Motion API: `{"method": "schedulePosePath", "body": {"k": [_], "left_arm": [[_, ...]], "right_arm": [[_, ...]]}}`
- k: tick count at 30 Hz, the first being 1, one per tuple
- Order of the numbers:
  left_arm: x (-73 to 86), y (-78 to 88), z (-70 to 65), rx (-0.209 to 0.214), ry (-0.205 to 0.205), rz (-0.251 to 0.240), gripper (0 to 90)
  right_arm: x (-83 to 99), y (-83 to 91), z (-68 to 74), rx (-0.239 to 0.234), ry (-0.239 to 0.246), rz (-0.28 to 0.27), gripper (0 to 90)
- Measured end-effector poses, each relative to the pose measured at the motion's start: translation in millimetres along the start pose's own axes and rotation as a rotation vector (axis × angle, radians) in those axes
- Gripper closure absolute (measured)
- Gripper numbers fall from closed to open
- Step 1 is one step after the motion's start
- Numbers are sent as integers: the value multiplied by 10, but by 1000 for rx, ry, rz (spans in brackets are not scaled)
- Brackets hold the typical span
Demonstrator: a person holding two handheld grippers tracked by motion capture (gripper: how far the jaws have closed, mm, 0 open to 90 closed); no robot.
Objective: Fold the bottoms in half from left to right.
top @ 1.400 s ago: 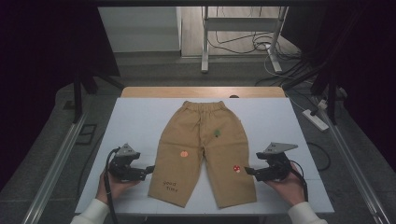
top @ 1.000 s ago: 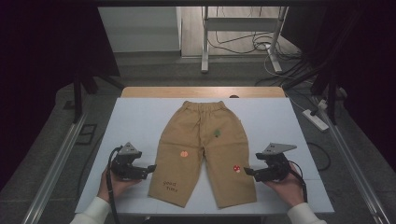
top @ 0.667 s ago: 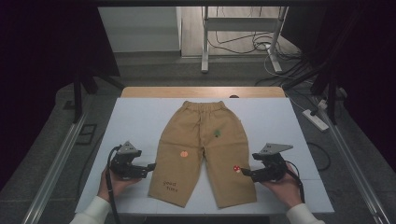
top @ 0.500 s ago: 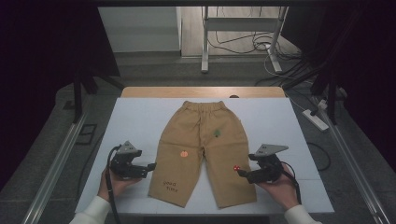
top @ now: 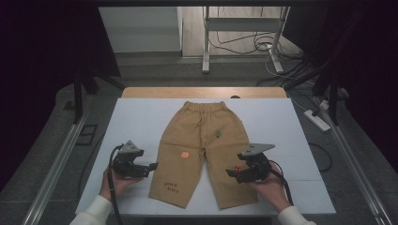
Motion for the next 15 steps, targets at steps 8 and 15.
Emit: {"method": "schedulePosePath", "body": {"k": [8,15], "left_arm": [[-13,0,12,-2,2,-7,163],[-37,-27,5,4,-3,-5,165]], "right_arm": [[-68,-132,118,-25,17,3,206],[-129,-216,209,-40,31,2,206]]}}
Point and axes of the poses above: each handheld gripper's, and its own axes: y roughly backward along the jaws, x roughly out of its underside, z roughly to its left, the point moved 5 cm from there along -y, roughly forward along the jaws, and after that the axes turned 7 degrees about -z, right-handed, at the moved point
